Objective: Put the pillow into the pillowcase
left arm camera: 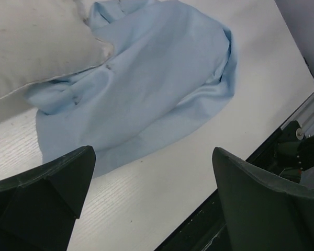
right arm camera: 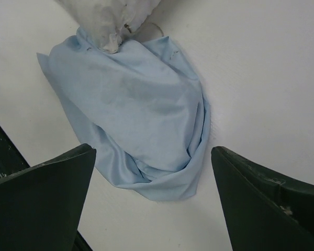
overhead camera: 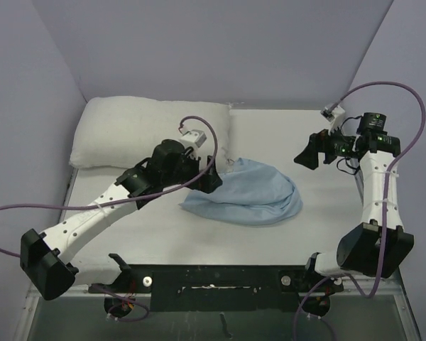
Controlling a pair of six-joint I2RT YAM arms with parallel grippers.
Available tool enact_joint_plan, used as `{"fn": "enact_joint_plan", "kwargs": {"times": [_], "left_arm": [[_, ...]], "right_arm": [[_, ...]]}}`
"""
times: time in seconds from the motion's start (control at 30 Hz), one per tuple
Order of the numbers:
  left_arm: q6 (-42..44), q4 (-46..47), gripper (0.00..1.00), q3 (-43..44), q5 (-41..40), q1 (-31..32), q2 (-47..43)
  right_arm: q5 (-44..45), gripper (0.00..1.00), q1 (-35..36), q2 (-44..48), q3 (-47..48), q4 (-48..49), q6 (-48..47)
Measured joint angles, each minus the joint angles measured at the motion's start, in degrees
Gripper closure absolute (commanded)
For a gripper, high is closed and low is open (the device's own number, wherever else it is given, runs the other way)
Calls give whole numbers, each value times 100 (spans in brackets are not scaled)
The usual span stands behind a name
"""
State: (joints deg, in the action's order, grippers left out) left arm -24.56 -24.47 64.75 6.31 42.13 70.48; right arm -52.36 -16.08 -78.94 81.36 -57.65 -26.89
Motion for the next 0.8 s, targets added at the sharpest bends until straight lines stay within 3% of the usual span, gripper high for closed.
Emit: {"fn": "enact_joint_plan", "kwargs": {"times": [0.3, 0.47, 0.8], "left_arm": [[518, -24, 18, -15, -1075, 1438, 1329], [575, -422, 19, -17, -1541, 1510, 1751], [730, -796, 24, -636, -2190, 1279, 1784]], "right_arm": [[356, 0, 841, -1045, -164, -420, -815], [568, 1, 1158, -1296, -496, -396, -870], [868, 2, 1196, -1331, -1012, -262, -903]]}}
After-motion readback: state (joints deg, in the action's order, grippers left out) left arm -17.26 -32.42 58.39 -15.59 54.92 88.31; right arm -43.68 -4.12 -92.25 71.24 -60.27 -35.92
